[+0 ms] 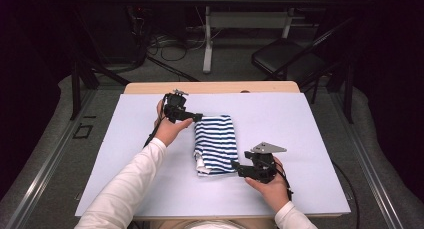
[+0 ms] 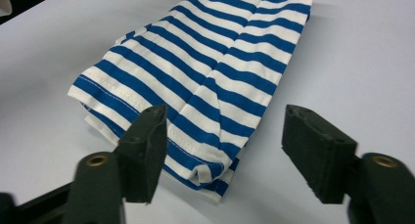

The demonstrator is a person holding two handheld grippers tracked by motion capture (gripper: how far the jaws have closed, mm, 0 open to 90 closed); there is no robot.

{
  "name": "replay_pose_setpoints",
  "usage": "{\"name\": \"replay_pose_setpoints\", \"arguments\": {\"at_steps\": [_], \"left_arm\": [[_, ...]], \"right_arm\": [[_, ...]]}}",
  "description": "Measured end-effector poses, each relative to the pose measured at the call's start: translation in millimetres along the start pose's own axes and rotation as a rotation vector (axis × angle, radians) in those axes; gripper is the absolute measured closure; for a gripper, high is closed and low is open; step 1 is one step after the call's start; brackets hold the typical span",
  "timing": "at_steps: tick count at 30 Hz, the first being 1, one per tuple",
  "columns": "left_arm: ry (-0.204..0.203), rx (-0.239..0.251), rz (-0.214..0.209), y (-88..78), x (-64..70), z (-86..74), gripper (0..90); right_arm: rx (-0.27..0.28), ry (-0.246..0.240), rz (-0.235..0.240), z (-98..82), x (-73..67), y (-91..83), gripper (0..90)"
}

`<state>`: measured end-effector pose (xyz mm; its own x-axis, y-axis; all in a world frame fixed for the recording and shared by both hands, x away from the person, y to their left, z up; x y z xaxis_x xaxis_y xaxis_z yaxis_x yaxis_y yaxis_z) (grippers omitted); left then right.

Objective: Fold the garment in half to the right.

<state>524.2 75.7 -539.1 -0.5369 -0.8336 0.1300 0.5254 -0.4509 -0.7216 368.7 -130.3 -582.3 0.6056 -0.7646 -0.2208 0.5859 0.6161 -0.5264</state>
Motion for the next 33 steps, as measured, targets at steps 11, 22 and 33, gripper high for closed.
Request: {"name": "replay_pose_setpoints", "arguments": {"at_steps": [11,22,33], "left_arm": [[0.01,0.041,-0.013,-26.1,1.4,-13.9,1.9],[0.03,0.095,-0.047,-54.3,7.8,-39.4,0.4],[0.019,0.109,-0.078,-60.4,12.7,-67.3,0.4]], "right_arm": [[0.0,-0.035,-0.026,8.1,-1.1,-3.3,2.1],[0.011,-0.033,-0.031,12.5,4.8,-10.4,0.0],[0.014,-0.029,-0.054,10.8,14.9,-15.6,0.0]]}}
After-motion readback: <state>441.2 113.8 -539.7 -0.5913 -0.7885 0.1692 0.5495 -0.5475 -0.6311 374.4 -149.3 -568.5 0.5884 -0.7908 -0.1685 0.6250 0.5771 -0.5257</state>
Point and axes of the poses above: each handheld gripper's, and its own axes: y roughly forward along the jaws, z roughly out of its top, x roughly to its right, the point moved 8 cm from there along y, roughly forward along the jaws, and after that the axes turned 4 degrees about z, right-handed, at the moved point
